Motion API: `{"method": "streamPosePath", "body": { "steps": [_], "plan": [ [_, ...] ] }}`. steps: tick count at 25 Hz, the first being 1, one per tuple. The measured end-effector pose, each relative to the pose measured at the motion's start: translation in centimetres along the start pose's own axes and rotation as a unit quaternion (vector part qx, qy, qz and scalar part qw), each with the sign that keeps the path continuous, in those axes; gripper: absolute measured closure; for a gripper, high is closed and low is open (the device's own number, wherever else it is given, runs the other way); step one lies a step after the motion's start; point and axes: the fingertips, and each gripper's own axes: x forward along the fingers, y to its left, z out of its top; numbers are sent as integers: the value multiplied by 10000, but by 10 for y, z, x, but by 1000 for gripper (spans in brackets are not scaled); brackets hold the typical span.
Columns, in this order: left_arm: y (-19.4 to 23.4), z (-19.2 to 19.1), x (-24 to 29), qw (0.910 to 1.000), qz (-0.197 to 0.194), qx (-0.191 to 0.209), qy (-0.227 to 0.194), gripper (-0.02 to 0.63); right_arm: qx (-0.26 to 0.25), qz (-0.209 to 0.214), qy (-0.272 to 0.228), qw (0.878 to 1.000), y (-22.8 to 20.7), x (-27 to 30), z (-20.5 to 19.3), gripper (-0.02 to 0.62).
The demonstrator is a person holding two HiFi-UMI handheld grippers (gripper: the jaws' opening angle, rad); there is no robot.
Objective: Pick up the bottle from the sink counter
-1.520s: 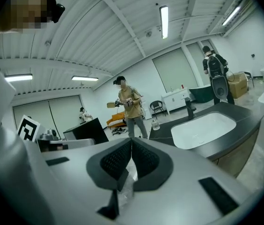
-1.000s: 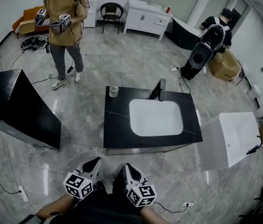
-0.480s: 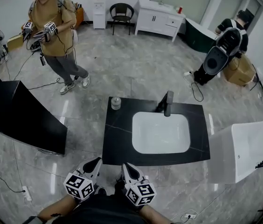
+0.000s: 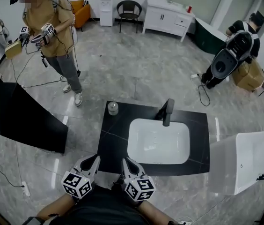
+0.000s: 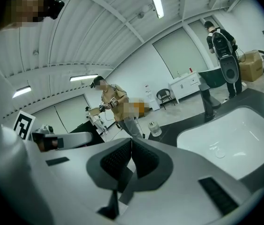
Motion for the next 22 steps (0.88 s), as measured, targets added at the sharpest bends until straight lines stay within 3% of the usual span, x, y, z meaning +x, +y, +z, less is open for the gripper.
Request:
{"method": "streamPosePath", "body": {
  "steps": [12,22],
  "plan": [
    [54,3,16,9978,653,-40,130,604,45,52,181,9998,-23,44,12,588],
    [104,18,77,9984,126,379,411,604,-18,-642,22,9979,-48,88,40,588]
  ]
}}
